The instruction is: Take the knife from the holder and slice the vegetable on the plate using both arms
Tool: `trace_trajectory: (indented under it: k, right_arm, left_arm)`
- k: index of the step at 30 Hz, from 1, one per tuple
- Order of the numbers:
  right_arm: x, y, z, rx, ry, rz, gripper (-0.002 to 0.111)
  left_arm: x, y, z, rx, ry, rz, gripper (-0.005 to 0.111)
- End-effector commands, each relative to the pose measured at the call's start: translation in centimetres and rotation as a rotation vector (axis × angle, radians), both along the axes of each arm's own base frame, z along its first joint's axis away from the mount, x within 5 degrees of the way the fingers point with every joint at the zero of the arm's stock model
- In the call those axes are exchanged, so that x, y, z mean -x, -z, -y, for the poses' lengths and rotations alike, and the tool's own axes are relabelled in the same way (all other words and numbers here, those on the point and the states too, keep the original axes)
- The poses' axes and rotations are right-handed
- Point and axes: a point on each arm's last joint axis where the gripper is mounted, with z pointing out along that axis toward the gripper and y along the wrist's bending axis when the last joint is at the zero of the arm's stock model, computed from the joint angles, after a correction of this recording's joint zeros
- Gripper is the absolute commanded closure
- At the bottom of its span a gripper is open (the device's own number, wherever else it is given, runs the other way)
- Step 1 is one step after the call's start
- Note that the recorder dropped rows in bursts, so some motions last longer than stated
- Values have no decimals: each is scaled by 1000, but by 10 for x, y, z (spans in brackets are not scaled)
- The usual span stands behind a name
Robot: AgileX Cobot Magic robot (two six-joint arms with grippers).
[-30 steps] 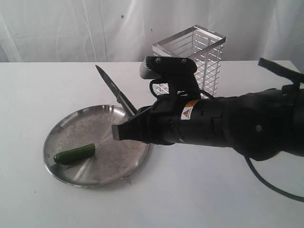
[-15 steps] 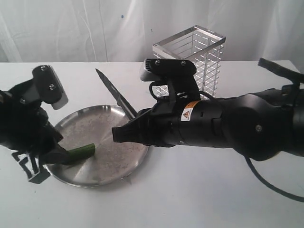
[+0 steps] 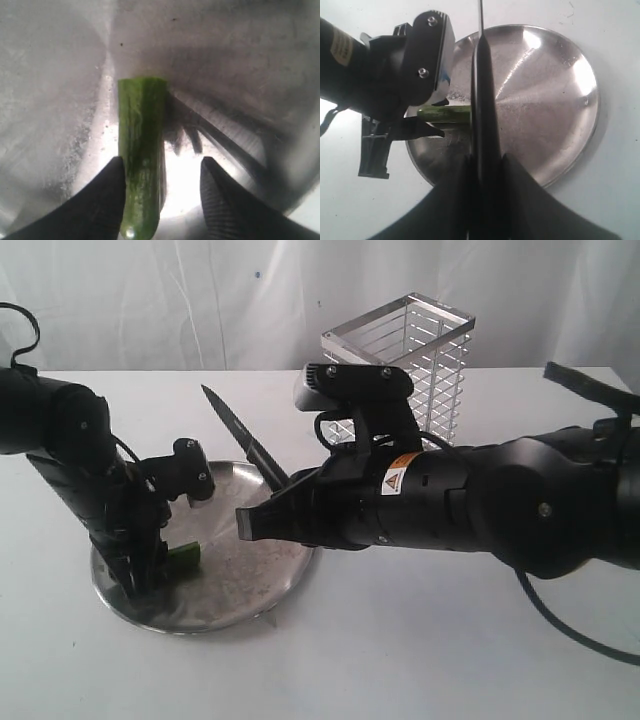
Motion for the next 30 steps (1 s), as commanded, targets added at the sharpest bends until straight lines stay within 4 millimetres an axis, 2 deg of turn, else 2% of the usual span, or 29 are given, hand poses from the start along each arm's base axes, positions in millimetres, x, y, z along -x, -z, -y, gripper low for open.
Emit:
trace_trajectory:
  k: [1,4,6,8,12,14,19,22,25,30]
  right_arm:
    - [-3,-3,2,-4,8,22,108]
    - [-3,-3,2,-4,8,22,108]
    - [-3,-3,2,-4,8,22,108]
    - [-3,-3,2,-4,8,22,108]
    - [-3,-5,2,3,-4,45,108]
    - [-3,-5,3,14,-16,61,108]
    - [-3,-4,3,61,-61,96,108]
    - [-6,-4,6,108,-89,142,108]
    - [-16,-3,18,140,-59,151,108]
    - [-25,2,36,260,-76,94,108]
  left_arm:
    - [-3,12,2,-9,-3,-26,56]
    - [-5,18,3,-7,-16,-30,56]
    - [-6,22,3,-3,-44,-38,60]
    - [-6,24,3,8,-95,-49,70]
    - [-10,19,5,78,-362,-68,95]
    - [-15,12,7,109,-465,-70,100]
    - [-25,-17,17,247,-557,-50,95]
    - [-28,-26,20,289,-577,-45,90]
    - [-29,-20,21,296,-625,-61,89]
    - [-28,10,22,299,-692,-115,89]
